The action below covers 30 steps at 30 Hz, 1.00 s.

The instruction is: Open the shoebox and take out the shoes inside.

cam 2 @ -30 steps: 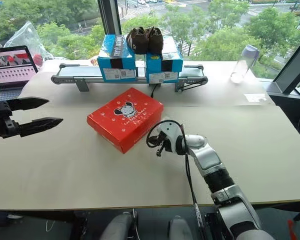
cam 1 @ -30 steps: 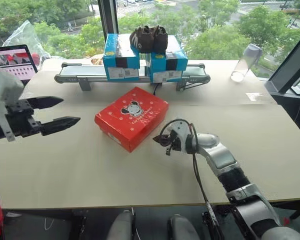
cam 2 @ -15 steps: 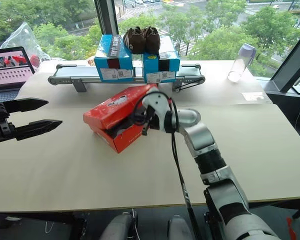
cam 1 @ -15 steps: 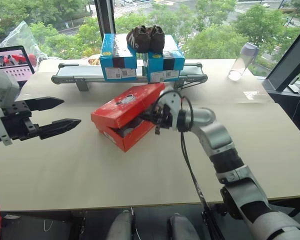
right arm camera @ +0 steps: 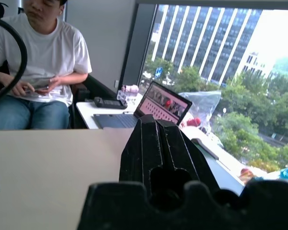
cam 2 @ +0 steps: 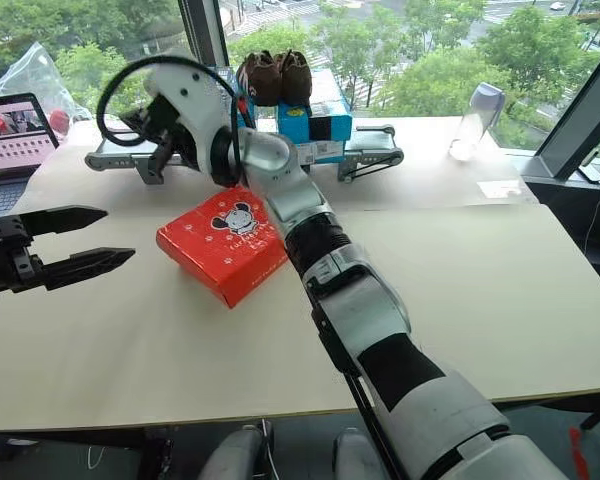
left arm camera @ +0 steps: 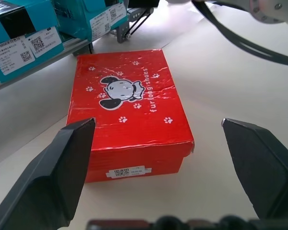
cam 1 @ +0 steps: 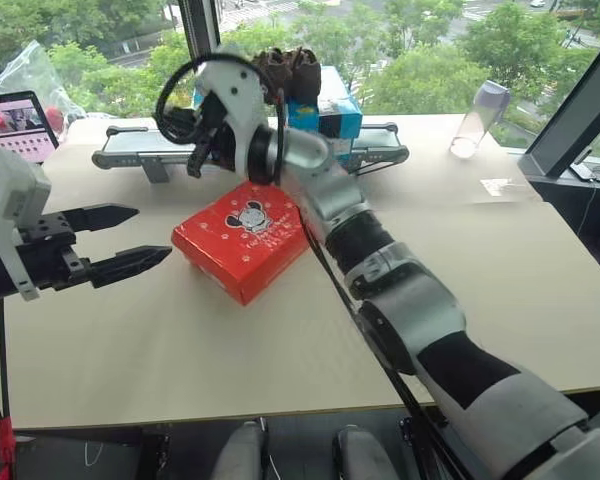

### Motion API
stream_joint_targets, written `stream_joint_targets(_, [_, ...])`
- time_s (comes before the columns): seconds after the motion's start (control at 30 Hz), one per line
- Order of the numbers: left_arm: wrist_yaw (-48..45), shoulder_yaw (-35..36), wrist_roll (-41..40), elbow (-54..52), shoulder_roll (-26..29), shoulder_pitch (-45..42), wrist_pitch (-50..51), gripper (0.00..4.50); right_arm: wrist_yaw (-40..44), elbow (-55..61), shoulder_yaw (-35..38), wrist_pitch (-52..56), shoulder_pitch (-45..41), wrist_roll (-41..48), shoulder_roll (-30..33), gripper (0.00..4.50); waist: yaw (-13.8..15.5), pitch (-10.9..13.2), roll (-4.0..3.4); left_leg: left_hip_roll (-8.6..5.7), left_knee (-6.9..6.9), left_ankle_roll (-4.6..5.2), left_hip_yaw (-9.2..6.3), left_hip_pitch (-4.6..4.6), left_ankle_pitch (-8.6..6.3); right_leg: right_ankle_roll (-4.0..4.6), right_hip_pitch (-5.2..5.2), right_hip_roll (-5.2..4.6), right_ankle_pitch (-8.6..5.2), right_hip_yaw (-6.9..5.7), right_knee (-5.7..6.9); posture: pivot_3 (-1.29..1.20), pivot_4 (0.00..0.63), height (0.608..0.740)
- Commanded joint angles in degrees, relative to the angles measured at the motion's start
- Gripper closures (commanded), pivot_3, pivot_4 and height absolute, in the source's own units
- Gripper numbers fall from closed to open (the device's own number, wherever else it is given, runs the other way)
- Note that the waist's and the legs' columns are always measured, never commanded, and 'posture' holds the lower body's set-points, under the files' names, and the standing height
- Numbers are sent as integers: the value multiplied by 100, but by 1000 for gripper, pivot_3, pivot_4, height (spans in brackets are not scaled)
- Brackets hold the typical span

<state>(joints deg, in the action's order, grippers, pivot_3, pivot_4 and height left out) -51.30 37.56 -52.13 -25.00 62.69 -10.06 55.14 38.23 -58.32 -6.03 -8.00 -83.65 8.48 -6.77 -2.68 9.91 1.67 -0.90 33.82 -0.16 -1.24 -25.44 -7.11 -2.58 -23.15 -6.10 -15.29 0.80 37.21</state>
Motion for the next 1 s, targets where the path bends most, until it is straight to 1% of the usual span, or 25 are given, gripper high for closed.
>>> stream_joint_targets(0.03, [55, 98, -122, -135, -10, -13, -51, 0, 35, 175, 199, -314, -29, -16, 122, 4413, -1, 0, 0, 1, 0, -1, 0, 0, 0, 0, -1, 0, 0, 0, 1, 0, 150, 740])
stream_joint_targets(0.13, [73, 50, -129, -103, 6, -49, -69, 0, 283, 554, 204, -103, 194, 13, 386, 4413, 5, 0, 0, 7, 0, -1, 0, 2, 1, 2, 0, 6, 1, -1, 2, 0, 150, 740])
stream_joint_targets(0.23, [88, -103, -61, -17, 18, -132, -173, 0, 906, 1482, 62, 497, 684, 98, 868, 4413, 30, -1, 2, 6, 3, 3, 0, 2, 4, 2, 4, 6, 1, -2, 1, 0, 150, 740])
stream_joint_targets(0.3, [142, -252, 133, 107, 4, -198, -331, 0, 1429, 2244, -128, 1018, 1074, 115, 1270, 4413, 28, -2, 3, 4, 4, 9, 1, 0, 7, 2, 6, 5, 1, -1, 1, 0, 150, 740])
stream_joint_targets(0.37, [216, -422, 354, 272, -20, -301, -527, 0, 1984, 3120, -324, 1667, 1555, 107, 1895, 4413, 29, -2, 3, 4, 5, 36, 4, -7, 24, 2, 15, 7, 1, 0, 8, 0, 150, 740])
stream_joint_targets(0.43, [253, -498, 453, 383, -42, -372, -641, 0, 2262, 3799, -435, 2194, 1908, 100, 2357, 4413, 51, -1, 3, -1, 7, 40, 6, -11, 27, 2, 10, 7, 1, 2, 20, 0, 150, 740])
stream_joint_targets(0.5, [275, -611, 555, 475, -68, -450, -760, 0, 2764, 4529, -683, 2664, 2423, 2, 3082, 4413, 52, -1, 4, -1, 10, 42, 10, -12, 28, 2, 6, 5, 1, 5, 27, 0, 150, 740])
stream_joint_targets(0.57, [281, -694, 610, 524, -92, -497, -827, 0, 3035, 5034, -836, 3154, 2789, 41, 3522, 4413, 54, -2, 5, 0, 11, 42, 13, -12, 27, 3, 6, 5, -1, 5, 26, 0, 150, 740])
stream_joint_targets(0.67, [268, -796, 671, 548, -119, -534, -886, 0, 3126, 5332, -995, 3624, 3126, 118, 3673, 4413, -16, -1, 6, 15, 12, 42, 35, -8, 28, 5, 1, 6, -3, 10, 29, 0, 150, 740])
stream_joint_targets(0.73, [267, -880, 688, 570, -128, -623, -900, 0, 3017, 5171, -1247, 3530, 3318, -99, 3518, 4413, -30, -2, 8, 42, 14, 42, 56, 1, 27, 11, -1, 16, -1, 16, 34, 0, 150, 740])
stream_joint_targets(0.8, [267, -957, 717, 613, -125, -715, -919, 0, 2841, 4851, -1472, 3194, 3404, -341, 3299, 4413, -29, -2, 8, 69, 20, 41, 72, 4, 27, 20, 2, 42, 4, 21, 29, 0, 150, 740])
stream_joint_targets(0.9, [266, -1001, 744, 645, -127, -777, -931, 0, 2710, 4662, -1484, 3085, 3398, -385, 3076, 4413, 11, 0, 10, 84, 24, 40, 112, 3, 27, 32, -1, 64, 11, 23, 28, 0, 150, 740])
stream_joint_targets(1.0, [308, -996, 800, 711, -139, -802, -976, 0, 2722, 4748, -1396, 3143, 3385, -316, 3064, 4413, 45, 0, 10, 87, 31, 39, 116, -4, 26, 33, -3, 64, 12, 24, 27, 0, 150, 740])
